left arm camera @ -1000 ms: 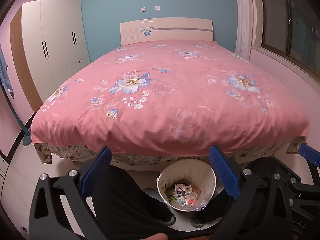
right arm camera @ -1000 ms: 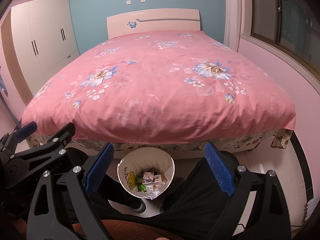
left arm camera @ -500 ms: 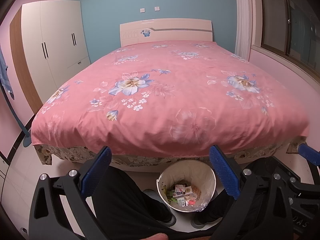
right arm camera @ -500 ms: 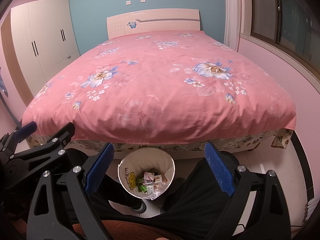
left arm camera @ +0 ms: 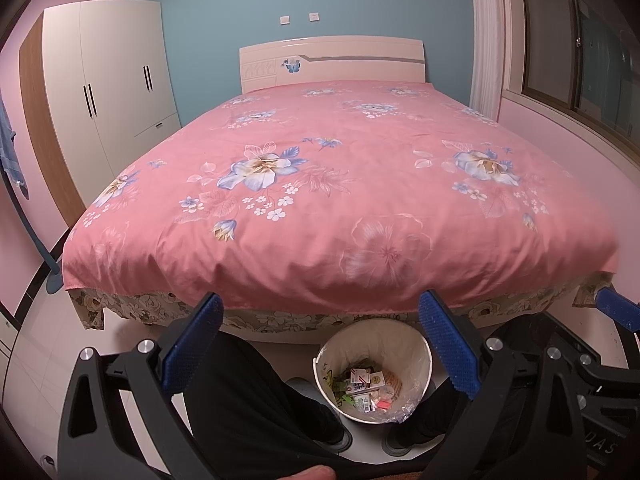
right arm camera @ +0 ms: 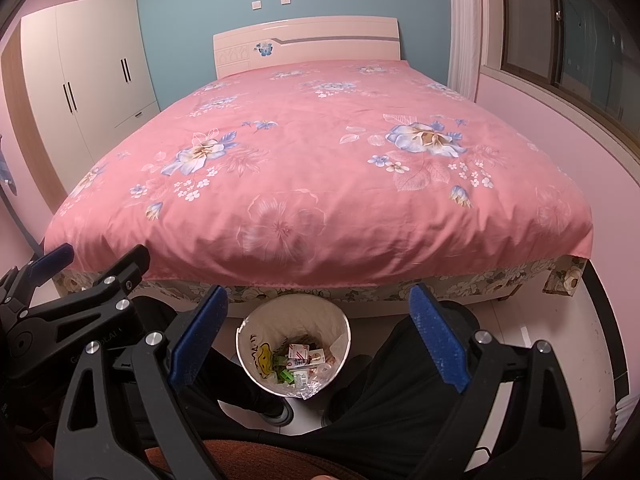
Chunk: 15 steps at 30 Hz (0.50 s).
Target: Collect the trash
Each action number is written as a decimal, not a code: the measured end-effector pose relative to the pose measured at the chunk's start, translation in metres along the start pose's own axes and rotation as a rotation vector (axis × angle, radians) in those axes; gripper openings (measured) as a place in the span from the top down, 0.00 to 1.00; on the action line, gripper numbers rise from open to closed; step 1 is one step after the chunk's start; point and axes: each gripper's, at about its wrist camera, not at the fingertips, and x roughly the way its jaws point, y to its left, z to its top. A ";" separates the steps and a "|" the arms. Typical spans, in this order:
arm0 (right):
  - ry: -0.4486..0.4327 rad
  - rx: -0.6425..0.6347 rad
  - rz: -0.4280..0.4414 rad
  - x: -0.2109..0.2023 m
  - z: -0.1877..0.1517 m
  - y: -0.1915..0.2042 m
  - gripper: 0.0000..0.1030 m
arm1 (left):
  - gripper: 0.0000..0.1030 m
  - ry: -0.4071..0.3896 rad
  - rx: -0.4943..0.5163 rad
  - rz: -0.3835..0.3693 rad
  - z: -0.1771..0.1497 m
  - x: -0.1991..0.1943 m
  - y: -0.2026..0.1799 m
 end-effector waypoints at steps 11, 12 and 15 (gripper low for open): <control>0.003 0.001 0.002 0.000 -0.001 0.003 0.12 | 0.04 0.000 0.000 0.000 0.000 0.000 0.000; 0.003 0.001 0.002 0.000 0.000 0.003 0.12 | 0.04 0.000 0.000 -0.001 0.000 0.000 0.000; 0.005 0.003 0.003 0.000 -0.001 0.003 0.12 | 0.03 0.000 0.001 0.001 0.001 0.000 0.000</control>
